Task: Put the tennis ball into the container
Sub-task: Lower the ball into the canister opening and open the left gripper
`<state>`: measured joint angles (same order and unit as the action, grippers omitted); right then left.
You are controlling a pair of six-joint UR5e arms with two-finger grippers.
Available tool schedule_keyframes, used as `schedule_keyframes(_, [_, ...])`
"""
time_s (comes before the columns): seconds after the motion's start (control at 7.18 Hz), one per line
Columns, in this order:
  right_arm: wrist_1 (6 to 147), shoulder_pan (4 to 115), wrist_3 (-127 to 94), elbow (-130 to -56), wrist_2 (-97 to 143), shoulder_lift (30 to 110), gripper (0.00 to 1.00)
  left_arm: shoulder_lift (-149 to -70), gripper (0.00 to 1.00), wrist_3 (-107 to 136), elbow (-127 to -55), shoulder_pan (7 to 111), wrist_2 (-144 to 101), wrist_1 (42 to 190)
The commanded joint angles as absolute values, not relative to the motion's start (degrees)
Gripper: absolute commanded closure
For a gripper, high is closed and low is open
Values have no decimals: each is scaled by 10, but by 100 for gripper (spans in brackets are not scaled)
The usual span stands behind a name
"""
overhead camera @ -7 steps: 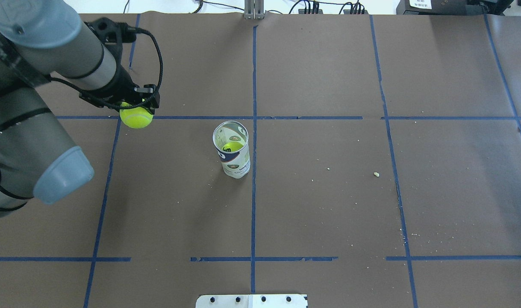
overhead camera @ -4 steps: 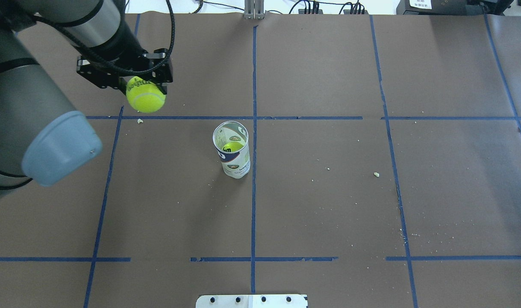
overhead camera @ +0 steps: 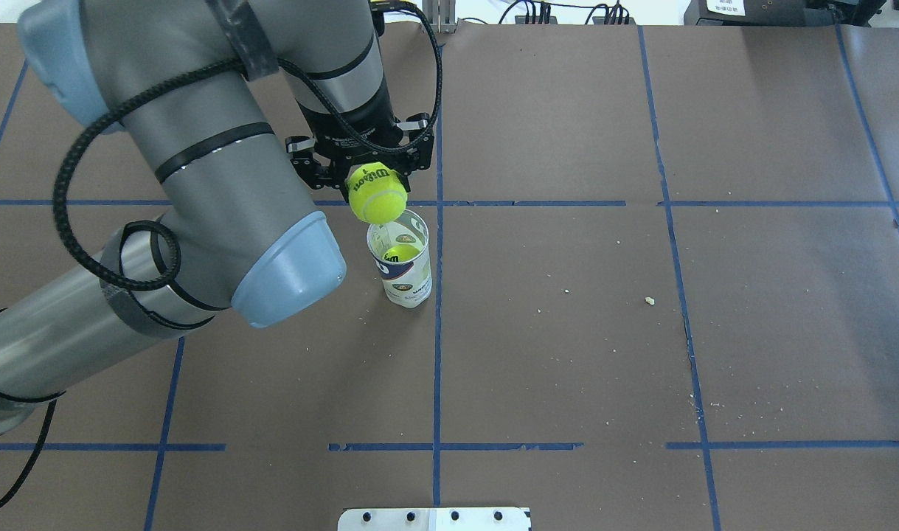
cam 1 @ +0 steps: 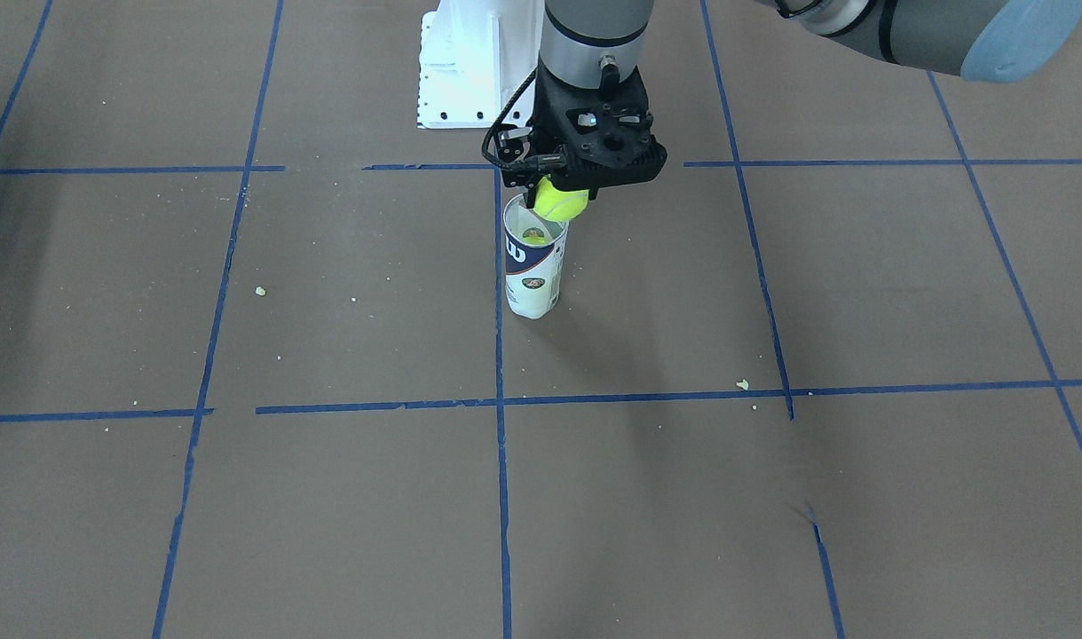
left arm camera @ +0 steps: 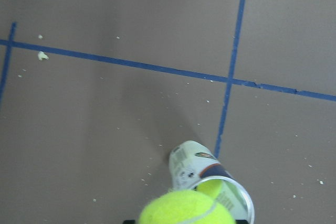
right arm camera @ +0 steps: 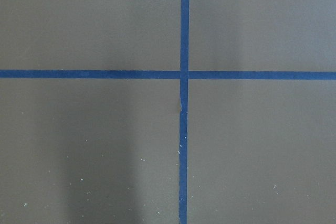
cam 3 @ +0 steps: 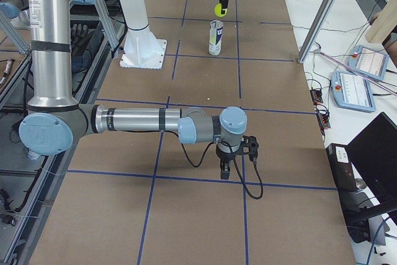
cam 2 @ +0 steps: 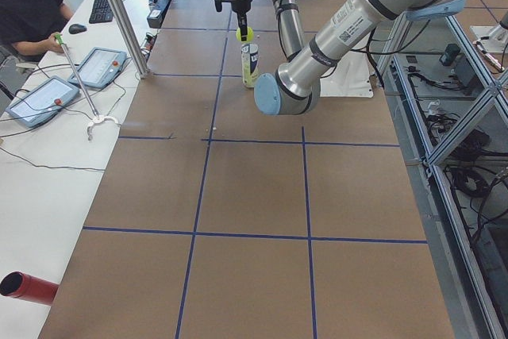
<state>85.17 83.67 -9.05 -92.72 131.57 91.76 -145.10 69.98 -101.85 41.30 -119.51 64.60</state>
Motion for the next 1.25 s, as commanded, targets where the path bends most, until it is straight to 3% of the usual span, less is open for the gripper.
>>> schedule_keyframes(0.0, [852,837,-91,-927,1316,918,0,-1446,100,704,-1002,405,-1191,672])
schedule_keyframes(0.42, [852,837,-91,-927,1316,918,0,-1437,100,701,-1005,405,-1191,680])
schedule_keyframes(0.56, [852,837,-91,-927,1316,918,0,-1434,45,696,-1004,405,-1191,682])
schedule_keyframes(0.7, [852,837,-91,-927,1316,918,0,-1415,0,698,-1018,404,-1193,704])
schedule_keyframes(1.11, [852,837,-91,-927,1316,918,0,-1408,0,697,-1031,405,-1195,713])
